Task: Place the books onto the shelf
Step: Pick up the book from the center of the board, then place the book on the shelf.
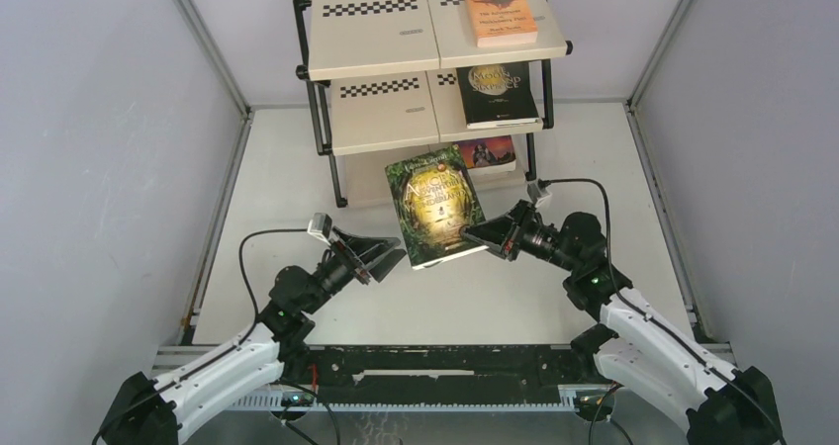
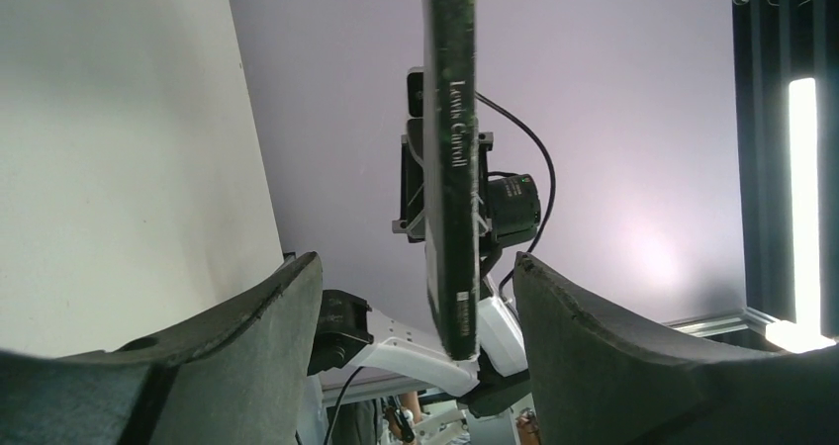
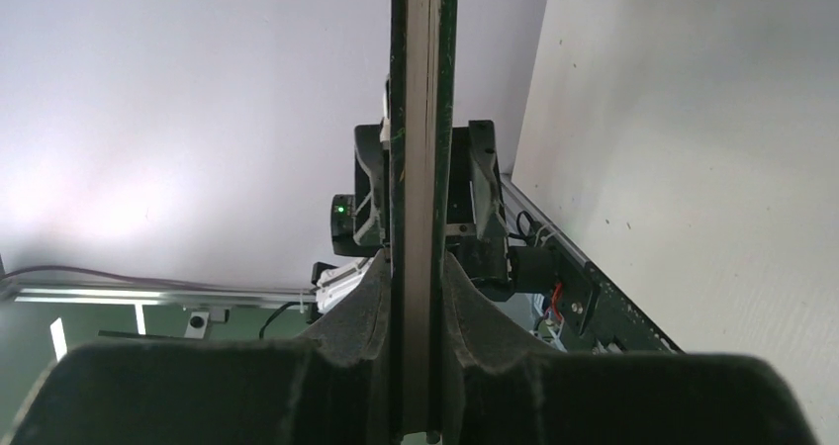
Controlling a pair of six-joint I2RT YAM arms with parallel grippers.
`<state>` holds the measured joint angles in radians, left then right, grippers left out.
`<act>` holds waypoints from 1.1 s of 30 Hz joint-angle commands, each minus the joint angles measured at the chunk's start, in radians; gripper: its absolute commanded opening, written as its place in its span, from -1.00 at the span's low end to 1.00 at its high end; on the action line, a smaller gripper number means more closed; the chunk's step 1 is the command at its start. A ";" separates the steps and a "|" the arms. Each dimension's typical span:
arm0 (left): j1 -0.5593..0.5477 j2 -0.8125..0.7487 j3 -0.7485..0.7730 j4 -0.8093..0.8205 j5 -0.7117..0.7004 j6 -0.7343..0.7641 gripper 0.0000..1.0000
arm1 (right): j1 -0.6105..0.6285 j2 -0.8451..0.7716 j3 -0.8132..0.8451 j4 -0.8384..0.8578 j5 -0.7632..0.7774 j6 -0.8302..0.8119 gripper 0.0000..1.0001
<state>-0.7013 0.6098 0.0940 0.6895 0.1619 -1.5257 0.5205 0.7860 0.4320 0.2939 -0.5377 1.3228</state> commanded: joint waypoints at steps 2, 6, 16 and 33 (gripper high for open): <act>-0.003 -0.019 0.056 0.006 0.011 0.035 0.49 | -0.032 -0.018 0.108 0.082 -0.059 -0.016 -1.00; -0.001 -0.017 0.055 0.004 0.013 0.038 0.49 | -0.066 -0.003 0.146 0.071 -0.089 -0.018 -1.00; -0.001 -0.007 0.065 0.004 0.019 0.042 0.49 | -0.213 0.093 0.243 0.093 -0.199 0.008 -1.00; 0.000 0.006 0.059 0.022 0.009 0.038 0.49 | -0.434 0.365 0.413 0.194 -0.337 0.082 -1.00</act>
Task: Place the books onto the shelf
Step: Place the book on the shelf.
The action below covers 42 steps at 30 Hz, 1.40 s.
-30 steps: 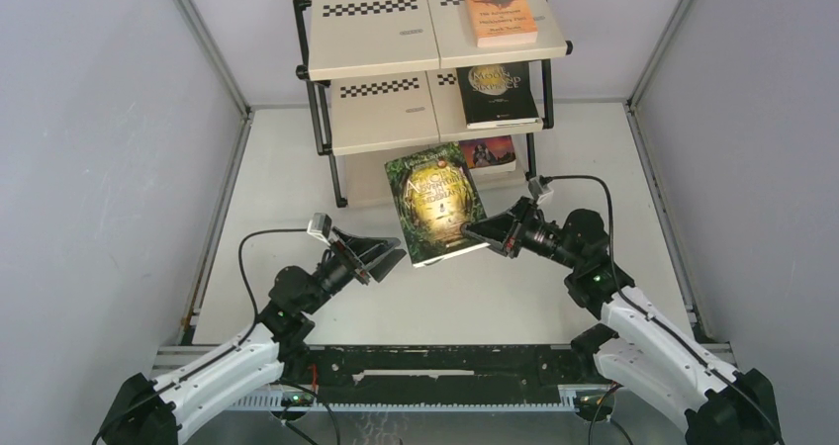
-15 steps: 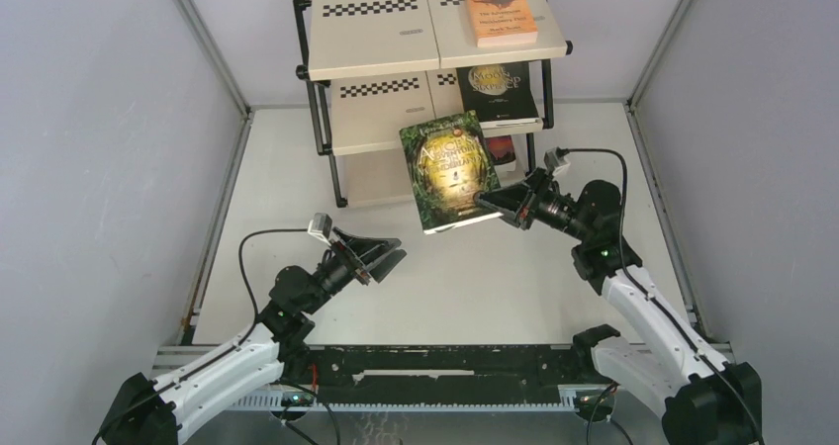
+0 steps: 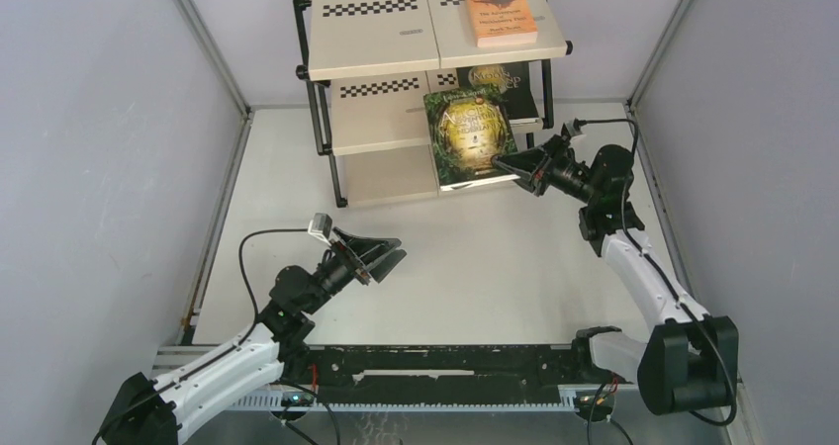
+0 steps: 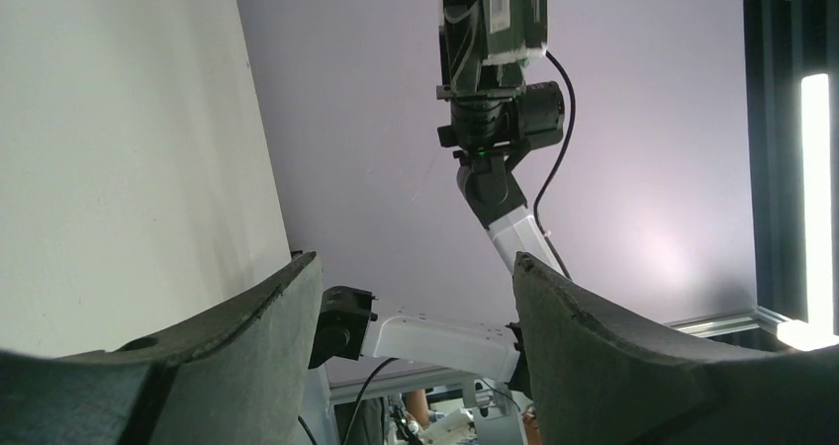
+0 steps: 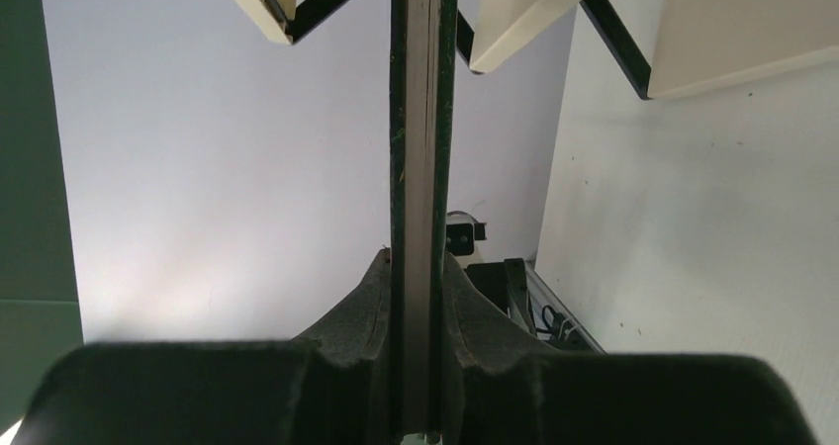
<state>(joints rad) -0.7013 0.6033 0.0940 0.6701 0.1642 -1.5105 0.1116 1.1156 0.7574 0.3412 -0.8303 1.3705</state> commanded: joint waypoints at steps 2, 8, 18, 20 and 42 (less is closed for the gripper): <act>0.000 0.024 0.059 0.054 0.007 0.021 0.48 | -0.045 0.066 0.106 0.159 -0.051 0.041 -1.00; 0.003 0.059 0.061 0.085 0.005 0.016 0.48 | -0.096 0.167 0.177 0.210 -0.073 0.084 -1.00; 0.013 0.165 0.075 0.173 0.004 0.003 0.47 | -0.171 0.341 0.292 0.273 -0.124 0.136 -1.00; 0.016 0.194 0.084 0.192 0.005 -0.001 0.47 | -0.178 0.383 0.319 0.268 -0.134 0.135 -1.00; 0.038 0.486 0.143 0.444 0.025 -0.058 0.45 | -0.205 0.582 0.538 0.141 -0.168 0.065 -1.00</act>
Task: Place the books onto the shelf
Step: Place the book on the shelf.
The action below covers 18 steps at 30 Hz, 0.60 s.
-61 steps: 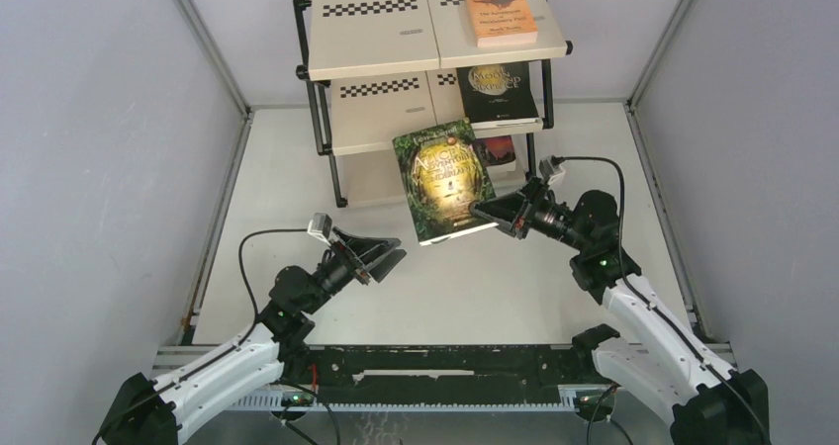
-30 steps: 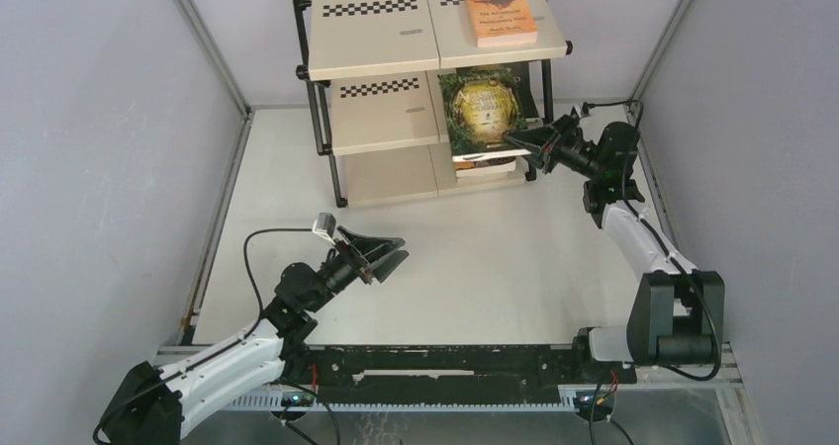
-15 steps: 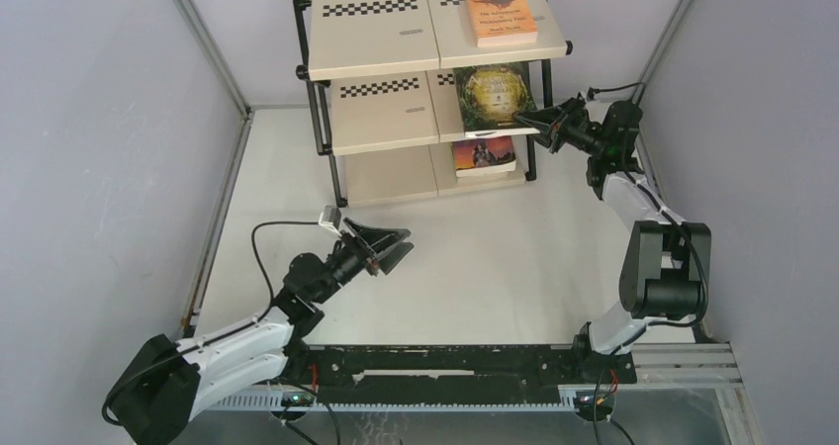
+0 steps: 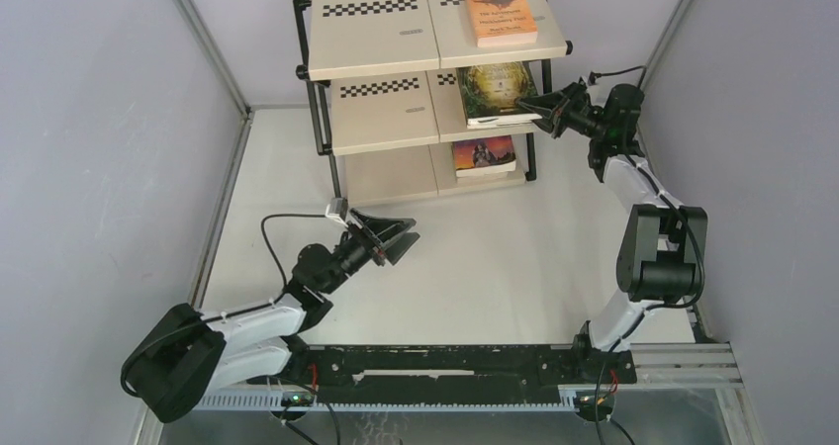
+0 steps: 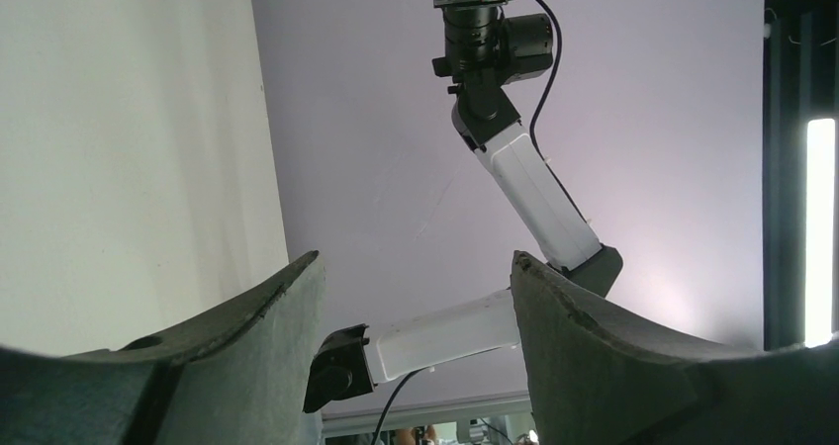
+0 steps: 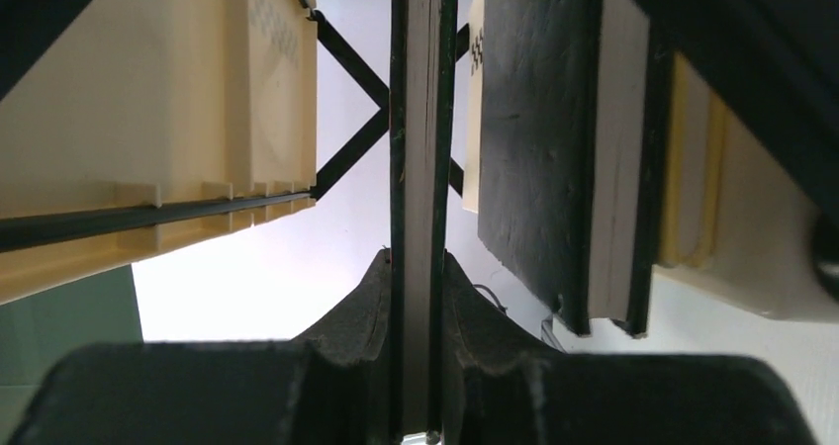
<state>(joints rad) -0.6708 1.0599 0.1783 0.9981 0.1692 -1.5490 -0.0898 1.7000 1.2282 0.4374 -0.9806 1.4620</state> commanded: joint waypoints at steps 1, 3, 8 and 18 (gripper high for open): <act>0.007 0.041 0.059 0.130 0.021 -0.024 0.45 | -0.004 0.003 0.072 0.041 -0.017 -0.029 -1.00; 0.008 0.061 0.062 0.154 0.023 -0.033 0.45 | -0.002 0.011 0.082 0.037 -0.018 -0.032 -1.00; 0.014 0.099 0.062 0.197 0.033 -0.045 0.44 | 0.000 0.031 0.120 0.000 -0.013 -0.058 -1.00; 0.030 0.126 0.061 0.228 0.051 -0.056 0.43 | 0.012 0.058 0.166 -0.088 -0.002 -0.112 -0.86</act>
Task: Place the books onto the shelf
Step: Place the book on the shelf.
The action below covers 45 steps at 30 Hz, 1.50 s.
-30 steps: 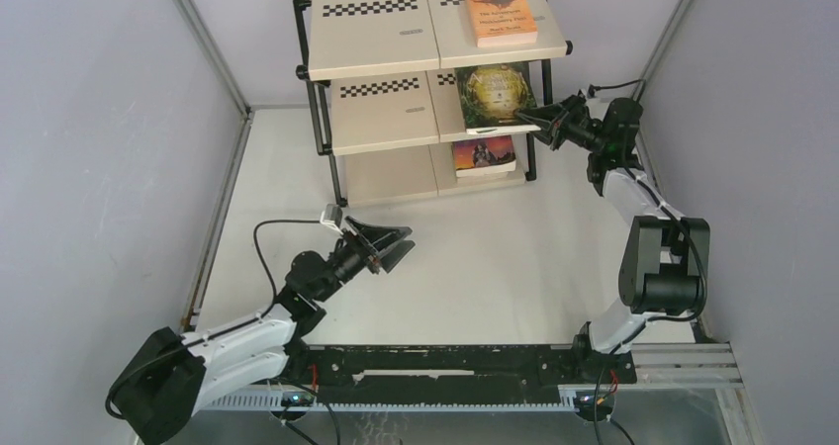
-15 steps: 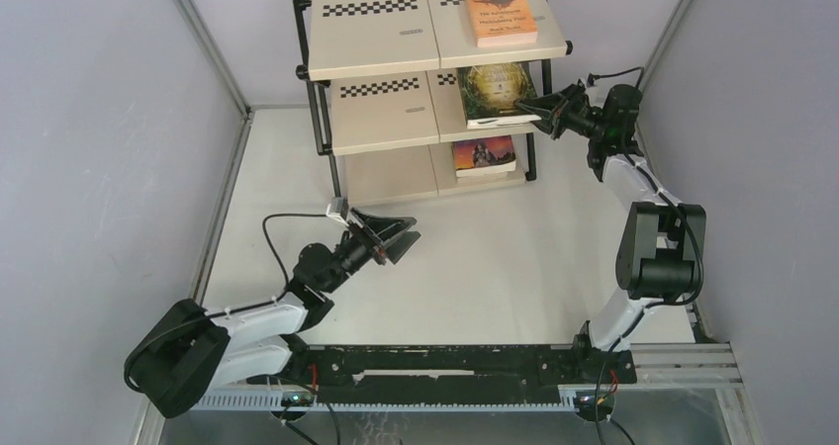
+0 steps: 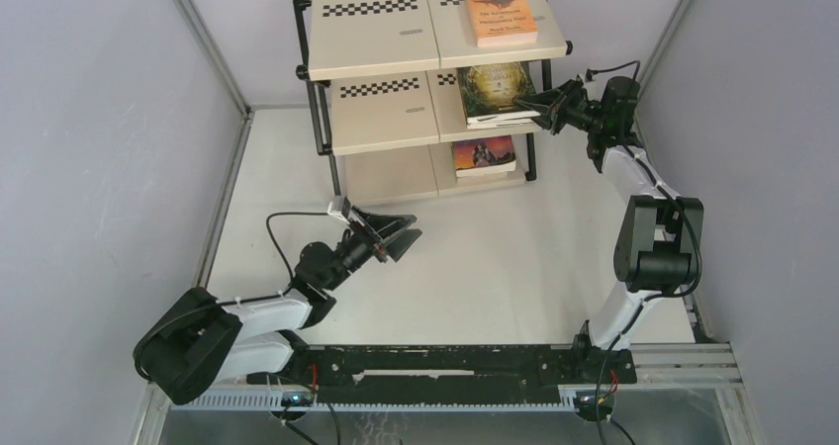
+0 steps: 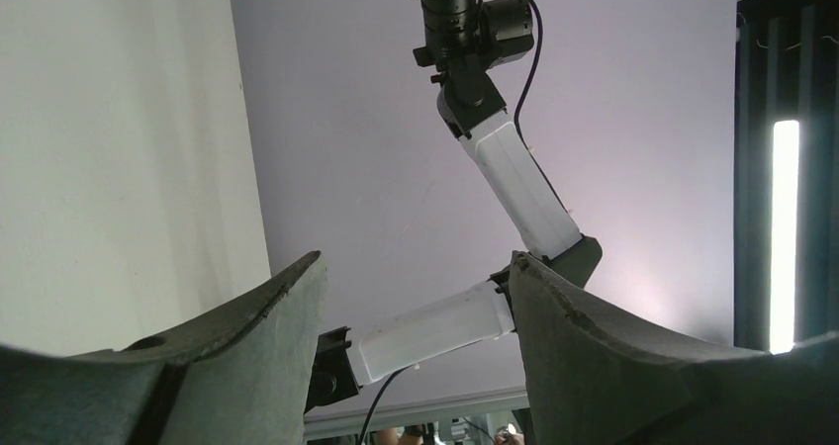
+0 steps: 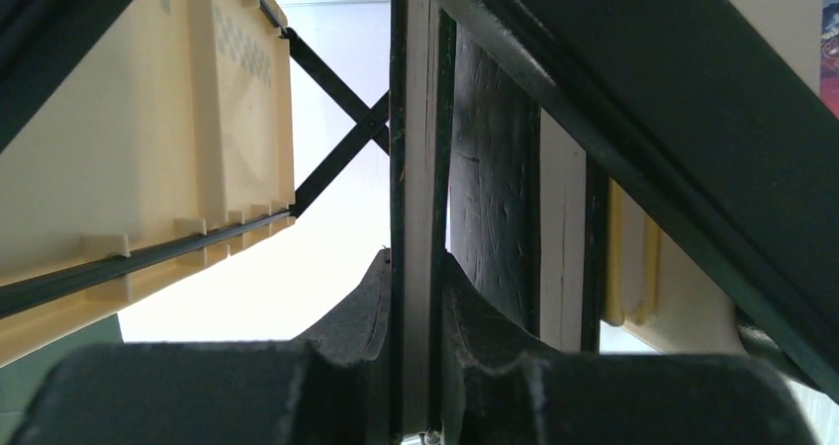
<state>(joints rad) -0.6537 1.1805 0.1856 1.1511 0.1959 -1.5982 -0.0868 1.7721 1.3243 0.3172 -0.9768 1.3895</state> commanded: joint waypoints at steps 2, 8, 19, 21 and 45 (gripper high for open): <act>0.017 0.008 0.052 0.080 0.028 -0.008 0.43 | 0.012 -0.015 0.073 0.005 0.000 -0.058 -0.74; 0.025 0.016 0.046 0.099 0.039 -0.016 0.43 | 0.016 -0.016 0.073 -0.032 0.008 -0.090 -0.38; 0.029 0.035 0.050 0.134 0.056 -0.029 0.42 | 0.003 -0.047 0.086 -0.137 0.042 -0.158 0.10; 0.031 0.036 0.049 0.134 0.058 -0.029 0.42 | 0.000 -0.053 0.091 -0.162 0.047 -0.175 0.10; 0.029 0.027 0.054 0.139 0.076 -0.031 0.41 | -0.014 -0.137 0.153 -0.477 0.155 -0.385 0.11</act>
<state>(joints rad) -0.6315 1.2133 0.1856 1.2331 0.2512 -1.6241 -0.0940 1.7016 1.4353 -0.0937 -0.8536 1.0740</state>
